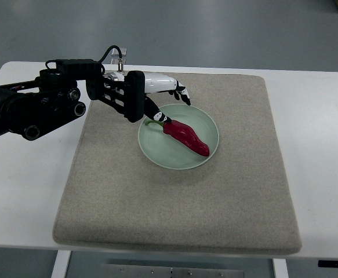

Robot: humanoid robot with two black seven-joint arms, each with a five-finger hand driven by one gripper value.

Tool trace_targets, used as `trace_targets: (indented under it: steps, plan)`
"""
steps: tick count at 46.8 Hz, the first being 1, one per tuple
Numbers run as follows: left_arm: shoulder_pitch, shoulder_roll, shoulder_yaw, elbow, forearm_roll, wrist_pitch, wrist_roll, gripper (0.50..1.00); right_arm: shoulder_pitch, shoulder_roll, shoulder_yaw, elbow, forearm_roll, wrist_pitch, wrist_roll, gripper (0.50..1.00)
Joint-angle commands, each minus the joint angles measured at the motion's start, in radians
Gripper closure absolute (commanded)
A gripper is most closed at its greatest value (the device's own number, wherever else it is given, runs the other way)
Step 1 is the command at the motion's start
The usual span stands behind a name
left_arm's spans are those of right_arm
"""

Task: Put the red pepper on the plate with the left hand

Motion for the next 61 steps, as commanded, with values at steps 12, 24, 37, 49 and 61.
trace_targets:
  steps: [12,24,37,49,61]
  plan:
    - [0.000,0.000,0.000,0.149,-0.016,0.112,0.000,0.542,0.000,0.000,0.000,0.000,0.000,0.000,0.000,0.572]
    - [0.002,0.000,0.002,0.288,-0.189,0.176,0.000,0.508,0.000,0.000,0.000,0.000,0.000,0.000,0.000,0.572]
    - [0.002,-0.003,-0.002,0.311,-0.551,0.316,0.000,0.508,0.000,0.000,0.000,0.000,0.000,0.000,0.000,0.572]
    - [0.015,-0.008,-0.029,0.313,-1.065,0.336,0.004,0.508,0.000,0.000,0.001,0.000,0.000,0.000,0.000,0.572]
    - [0.060,-0.017,-0.124,0.314,-1.300,0.333,0.026,0.508,0.000,0.000,0.000,0.000,0.000,0.000,0.000,0.572]
